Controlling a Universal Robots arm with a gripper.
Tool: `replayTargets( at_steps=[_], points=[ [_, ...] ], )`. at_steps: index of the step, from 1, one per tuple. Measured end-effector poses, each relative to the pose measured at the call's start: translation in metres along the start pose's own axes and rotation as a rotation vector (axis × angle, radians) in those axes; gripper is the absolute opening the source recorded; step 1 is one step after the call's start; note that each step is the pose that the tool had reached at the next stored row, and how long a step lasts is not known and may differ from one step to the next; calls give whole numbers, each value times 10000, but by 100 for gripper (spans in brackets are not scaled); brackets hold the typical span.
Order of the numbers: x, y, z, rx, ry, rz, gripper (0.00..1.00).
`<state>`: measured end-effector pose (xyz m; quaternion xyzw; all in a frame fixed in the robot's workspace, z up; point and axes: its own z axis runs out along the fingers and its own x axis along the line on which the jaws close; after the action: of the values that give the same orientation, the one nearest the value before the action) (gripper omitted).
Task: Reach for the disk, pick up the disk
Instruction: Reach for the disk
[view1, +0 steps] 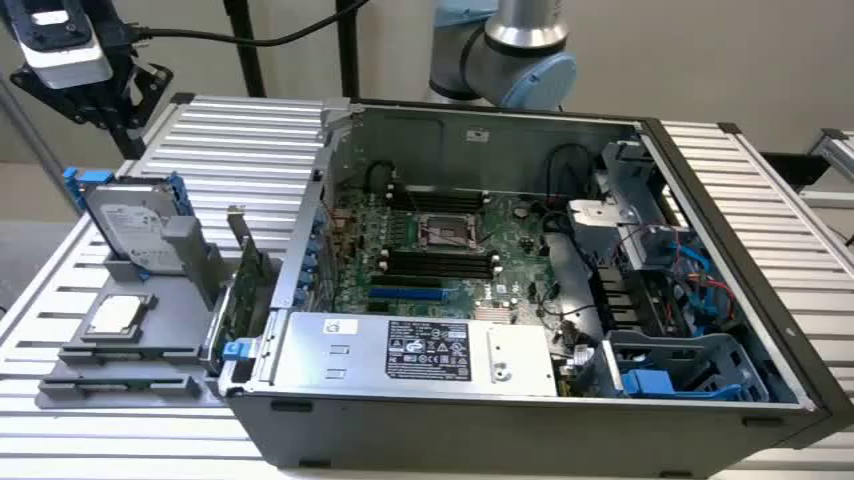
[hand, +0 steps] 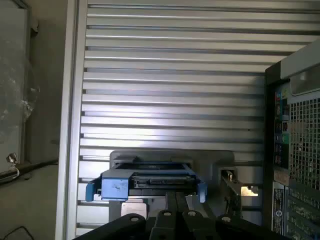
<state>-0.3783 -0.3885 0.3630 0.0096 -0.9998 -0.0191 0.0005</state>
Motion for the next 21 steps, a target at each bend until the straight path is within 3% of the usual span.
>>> replayTargets(
  at_steps=[14,21],
  points=[
    [3,0,-1,1,1,-1,11],
    [240,8,1,0,-2,0,11]
  ],
)
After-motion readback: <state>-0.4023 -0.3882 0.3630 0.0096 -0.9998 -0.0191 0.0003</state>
